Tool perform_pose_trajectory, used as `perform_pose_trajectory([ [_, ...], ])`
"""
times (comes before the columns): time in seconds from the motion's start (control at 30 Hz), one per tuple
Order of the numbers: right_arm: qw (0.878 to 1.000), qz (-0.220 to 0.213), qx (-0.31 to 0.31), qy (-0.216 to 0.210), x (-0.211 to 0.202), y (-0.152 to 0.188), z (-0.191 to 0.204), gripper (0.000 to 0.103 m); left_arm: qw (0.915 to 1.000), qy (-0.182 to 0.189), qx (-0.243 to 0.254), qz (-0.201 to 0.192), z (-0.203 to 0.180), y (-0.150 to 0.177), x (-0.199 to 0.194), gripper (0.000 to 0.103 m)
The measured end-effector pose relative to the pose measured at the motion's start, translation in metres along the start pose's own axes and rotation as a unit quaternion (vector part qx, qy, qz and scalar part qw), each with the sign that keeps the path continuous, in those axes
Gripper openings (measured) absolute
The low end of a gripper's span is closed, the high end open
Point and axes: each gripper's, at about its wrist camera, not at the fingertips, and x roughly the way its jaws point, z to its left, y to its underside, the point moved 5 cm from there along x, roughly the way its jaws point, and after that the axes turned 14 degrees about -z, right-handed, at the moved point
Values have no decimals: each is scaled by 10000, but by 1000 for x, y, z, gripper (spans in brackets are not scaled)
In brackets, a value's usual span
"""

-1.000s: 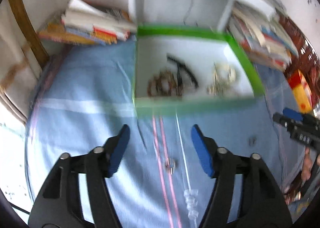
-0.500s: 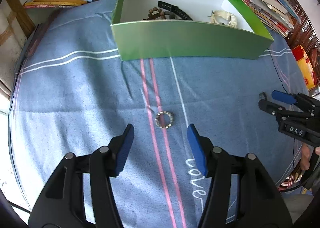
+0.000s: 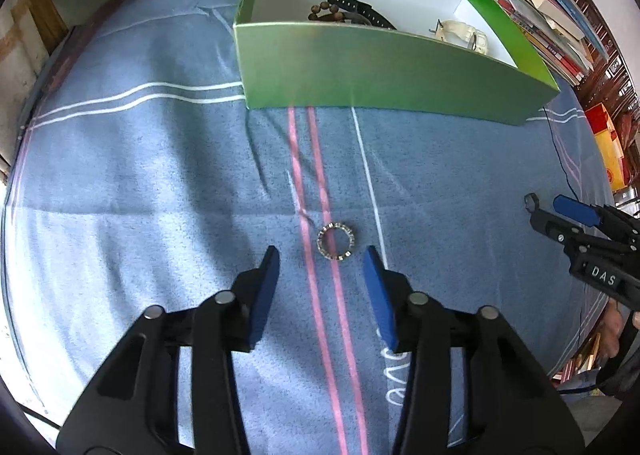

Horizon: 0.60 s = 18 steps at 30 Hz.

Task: Organize jewelry
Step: 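Move the left tool to the silver rhinestone ring while the right moves to the black ring, then grasp the silver rhinestone ring with the left tool while the right grasps the black ring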

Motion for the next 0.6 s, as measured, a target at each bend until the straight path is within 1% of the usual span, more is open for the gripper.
perform_pose_trajectory([
  [0.07,10000,9,88,28,2,-1,-4,56,10000,32,2,8,-2,-2,4,33],
  [0.17,9999,19,93,70,1,-1,-6,56,9999,38,86,38,-6,-4,10,33],
  [0.33,9999,26,29,118,5,-1,-5,56,9991,-33,428,39,-20,-5,15,33],
  [0.37,9999,24,2,128,8,-2,-3,56,9990,-46,445,31,-21,-5,16,31],
  [0.43,9999,9,-58,144,10,-4,0,56,9990,-109,437,-5,-20,-7,17,23],
  [0.47,9998,-4,-106,139,11,-3,2,55,9990,-123,427,-15,-19,-7,16,21],
  [0.5,9998,-23,-155,113,13,-4,5,40,9992,-117,390,-23,-18,-7,16,21],
  [0.53,9997,-28,-228,27,15,-4,8,35,9993,-98,351,-28,-16,-7,16,21],
  [0.57,9995,-74,-299,32,15,-7,14,22,9994,-104,339,-33,-16,-7,16,21],
  [0.6,9994,-71,-329,-29,15,-8,16,19,9993,-116,348,-38,-16,-7,16,21],
])
